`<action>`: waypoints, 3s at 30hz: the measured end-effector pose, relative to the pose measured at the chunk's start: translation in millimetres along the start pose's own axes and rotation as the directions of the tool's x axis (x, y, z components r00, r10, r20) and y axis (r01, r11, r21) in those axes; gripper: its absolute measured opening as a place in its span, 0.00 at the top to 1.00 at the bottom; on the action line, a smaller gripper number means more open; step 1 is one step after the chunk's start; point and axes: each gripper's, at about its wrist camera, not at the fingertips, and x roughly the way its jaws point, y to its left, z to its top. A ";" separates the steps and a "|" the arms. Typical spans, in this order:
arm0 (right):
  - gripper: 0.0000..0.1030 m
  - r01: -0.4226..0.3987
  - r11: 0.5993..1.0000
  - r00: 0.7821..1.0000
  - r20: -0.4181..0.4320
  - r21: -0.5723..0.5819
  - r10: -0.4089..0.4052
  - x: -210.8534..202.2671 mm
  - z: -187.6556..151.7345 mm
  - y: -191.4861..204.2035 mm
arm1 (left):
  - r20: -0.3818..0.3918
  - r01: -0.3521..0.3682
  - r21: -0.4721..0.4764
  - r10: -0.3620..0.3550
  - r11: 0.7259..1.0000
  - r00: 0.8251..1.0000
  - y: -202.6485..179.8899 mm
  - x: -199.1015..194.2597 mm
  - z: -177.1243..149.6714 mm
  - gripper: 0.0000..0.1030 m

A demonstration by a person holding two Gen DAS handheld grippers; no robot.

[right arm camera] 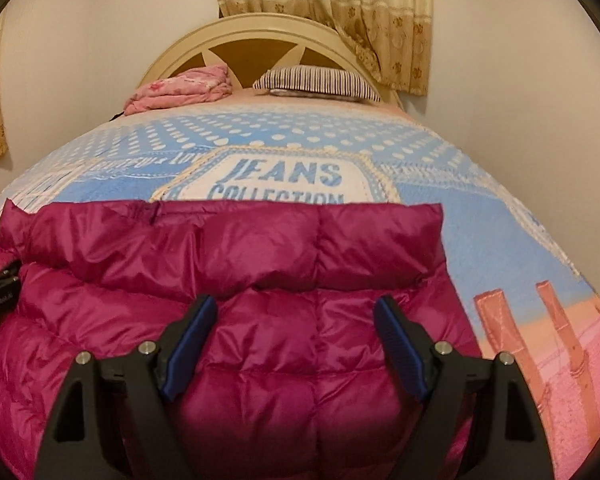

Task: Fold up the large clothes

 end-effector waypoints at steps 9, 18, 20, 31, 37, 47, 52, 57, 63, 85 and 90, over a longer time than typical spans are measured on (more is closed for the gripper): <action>0.16 0.017 0.999 0.999 -0.053 0.046 -0.014 11.1 -5.0 -5.7 | -0.060 0.044 0.025 -0.042 0.999 0.997 -10.3 17.0 0.9 0.07; 0.12 0.018 0.998 0.993 -0.115 0.065 -0.011 23.9 -6.6 -8.3 | -0.075 0.054 0.014 -0.052 0.998 0.996 -8.9 20.6 -0.4 0.06; 0.12 0.017 0.997 0.992 -0.125 0.069 -0.008 25.8 -6.6 -9.0 | -0.076 0.054 0.015 -0.052 0.998 0.996 -8.6 21.3 -0.5 0.06; 0.10 0.019 0.997 0.986 -0.166 0.075 -0.006 34.8 -6.6 -9.6 | -0.094 0.069 0.007 -0.068 0.998 0.993 -7.8 25.1 -0.9 0.05; 0.09 0.028 0.997 0.984 -0.175 0.072 -0.015 37.1 -6.6 -8.9 | -0.097 0.067 0.009 -0.066 0.998 0.993 -8.1 25.6 -1.1 0.05; 0.09 0.044 0.997 0.983 -0.182 0.061 -0.032 38.9 -7.0 -7.6 | -0.097 0.068 0.008 -0.067 0.998 0.993 -7.8 25.6 -1.3 0.04; 0.08 0.051 0.997 0.982 -0.184 0.056 -0.040 39.2 -7.6 -6.8 | -0.096 0.064 0.011 -0.063 0.998 0.993 -8.1 25.5 -1.4 0.04; 0.08 0.058 0.997 0.981 -0.189 0.048 -0.048 40.1 -7.7 -5.4 | -0.096 0.064 0.011 -0.063 0.998 0.993 -8.0 25.5 -1.8 0.04; 0.08 0.061 0.997 0.980 -0.192 0.045 -0.052 39.5 -8.2 -5.2 | -0.096 0.064 0.011 -0.063 0.998 0.993 -8.3 25.4 -1.9 0.04; 0.06 0.102 0.995 0.986 -0.137 0.021 -0.098 4.6 3.7 9.9 | -0.065 0.150 -0.082 -0.155 0.985 0.986 13.4 -29.5 5.6 0.04; 0.06 -0.007 1.000 0.997 -0.079 -0.024 0.005 -22.6 -2.5 51.1 | -0.026 0.119 0.025 -0.118 0.993 0.993 -15.2 -38.2 -6.5 0.04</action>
